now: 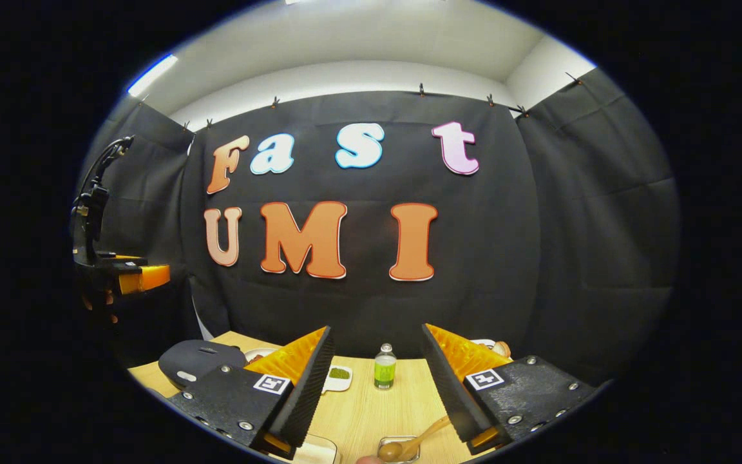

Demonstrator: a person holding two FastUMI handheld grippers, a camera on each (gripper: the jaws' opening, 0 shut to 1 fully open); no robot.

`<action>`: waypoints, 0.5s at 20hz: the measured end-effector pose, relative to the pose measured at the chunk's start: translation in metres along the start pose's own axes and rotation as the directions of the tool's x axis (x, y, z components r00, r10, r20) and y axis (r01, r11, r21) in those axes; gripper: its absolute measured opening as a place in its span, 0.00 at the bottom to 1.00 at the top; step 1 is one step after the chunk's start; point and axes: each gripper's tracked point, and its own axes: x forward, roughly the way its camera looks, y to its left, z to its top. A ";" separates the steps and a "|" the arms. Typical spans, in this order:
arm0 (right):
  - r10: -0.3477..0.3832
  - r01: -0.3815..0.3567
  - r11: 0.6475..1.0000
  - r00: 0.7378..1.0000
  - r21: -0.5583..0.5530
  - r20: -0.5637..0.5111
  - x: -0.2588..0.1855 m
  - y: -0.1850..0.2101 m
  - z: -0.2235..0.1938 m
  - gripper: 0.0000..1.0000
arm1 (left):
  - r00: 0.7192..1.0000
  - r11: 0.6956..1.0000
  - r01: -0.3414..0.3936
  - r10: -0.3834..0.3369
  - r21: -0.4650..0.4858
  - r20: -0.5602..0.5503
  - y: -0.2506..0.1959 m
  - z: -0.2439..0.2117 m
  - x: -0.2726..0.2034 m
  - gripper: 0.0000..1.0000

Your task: Close the left gripper, press the button to open the rice cooker; take a wooden spoon from the chopstick holder with the right hand, scoop a spoonful of rice and pour it into the rice cooker, then put the wooden spoon back into the chopstick holder.

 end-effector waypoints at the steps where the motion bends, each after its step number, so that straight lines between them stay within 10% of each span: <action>1: 0.003 -0.003 1.000 1.000 -0.006 0.023 0.000 0.002 0.005 0.84 | 1.000 1.000 -0.001 0.001 -0.005 0.022 -0.002 0.002 -0.007 0.97; 10: 0.064 -0.065 0.998 0.997 0.001 0.051 0.001 0.030 0.008 0.84 | 0.994 0.999 -0.042 0.040 0.018 0.102 0.004 -0.007 -0.048 0.97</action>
